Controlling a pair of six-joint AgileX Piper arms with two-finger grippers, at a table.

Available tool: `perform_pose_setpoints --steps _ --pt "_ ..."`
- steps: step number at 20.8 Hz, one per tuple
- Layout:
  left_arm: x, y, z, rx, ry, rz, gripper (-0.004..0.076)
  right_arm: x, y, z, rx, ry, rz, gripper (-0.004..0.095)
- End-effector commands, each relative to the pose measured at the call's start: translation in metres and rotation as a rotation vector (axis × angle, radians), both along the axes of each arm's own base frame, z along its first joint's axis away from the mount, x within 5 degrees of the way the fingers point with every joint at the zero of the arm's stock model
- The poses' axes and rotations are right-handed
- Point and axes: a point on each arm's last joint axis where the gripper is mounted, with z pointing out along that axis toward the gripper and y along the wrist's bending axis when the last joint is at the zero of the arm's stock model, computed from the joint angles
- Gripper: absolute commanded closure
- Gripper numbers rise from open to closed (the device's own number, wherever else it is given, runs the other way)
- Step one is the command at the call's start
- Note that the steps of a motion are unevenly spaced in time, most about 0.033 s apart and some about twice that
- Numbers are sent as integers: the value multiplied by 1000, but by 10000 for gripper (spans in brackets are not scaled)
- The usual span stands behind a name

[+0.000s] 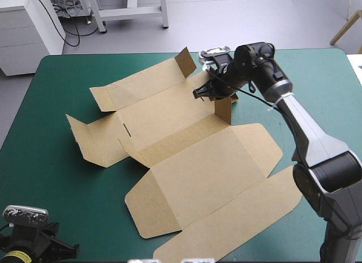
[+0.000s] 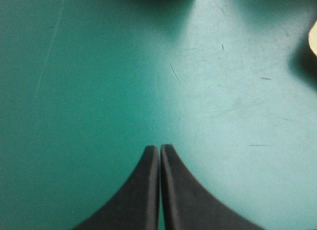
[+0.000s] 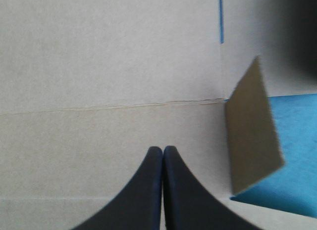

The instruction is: Fold the box

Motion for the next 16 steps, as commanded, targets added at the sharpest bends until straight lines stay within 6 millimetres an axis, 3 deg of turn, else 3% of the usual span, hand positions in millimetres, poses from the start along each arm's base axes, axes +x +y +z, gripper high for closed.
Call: perform_pose_setpoints --steps 1,5,12,16 --pt "6 -1 9 -12 -51 -6 734 -21 -29 58 55 -162 -47 928" --pt "6 -1 9 -8 -53 -11 734 -41 -55 87 49 -245 -70 928" --pt "6 -1 9 -8 -53 -11 734 -95 -97 73 -78 -200 -86 928" --pt "6 -1 9 -8 -53 -11 734 -102 -98 72 -80 -197 -86 928"
